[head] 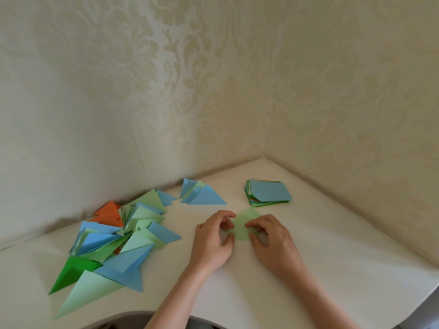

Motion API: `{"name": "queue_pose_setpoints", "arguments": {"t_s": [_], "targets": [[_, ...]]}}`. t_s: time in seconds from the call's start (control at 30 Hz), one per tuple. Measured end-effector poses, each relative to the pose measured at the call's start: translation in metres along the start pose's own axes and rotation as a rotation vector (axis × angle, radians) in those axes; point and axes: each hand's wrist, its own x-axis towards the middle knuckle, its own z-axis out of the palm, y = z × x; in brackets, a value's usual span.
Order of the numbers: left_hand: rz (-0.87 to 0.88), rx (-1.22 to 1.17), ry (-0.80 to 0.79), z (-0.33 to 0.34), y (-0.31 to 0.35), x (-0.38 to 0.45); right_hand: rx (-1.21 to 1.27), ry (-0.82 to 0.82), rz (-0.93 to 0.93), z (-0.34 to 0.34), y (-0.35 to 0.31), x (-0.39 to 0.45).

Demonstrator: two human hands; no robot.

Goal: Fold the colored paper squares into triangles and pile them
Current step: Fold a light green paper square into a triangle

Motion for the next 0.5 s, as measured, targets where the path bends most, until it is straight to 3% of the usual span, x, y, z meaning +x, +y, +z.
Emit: {"name": "queue_pose_setpoints", "arguments": {"t_s": [0.23,0.37,0.5], "targets": [[0.053,0.093,-0.076,-0.006,0.006,-0.004,-0.026,-0.034,-0.038,-0.001,0.000,0.000],[0.085,0.107,0.011,-0.001,-0.004,0.000,0.065,0.060,-0.070,-0.005,0.000,-0.002],[0.060,0.137,0.056,0.000,-0.005,0.001,0.029,0.046,-0.093,-0.005,-0.002,-0.001]]}}
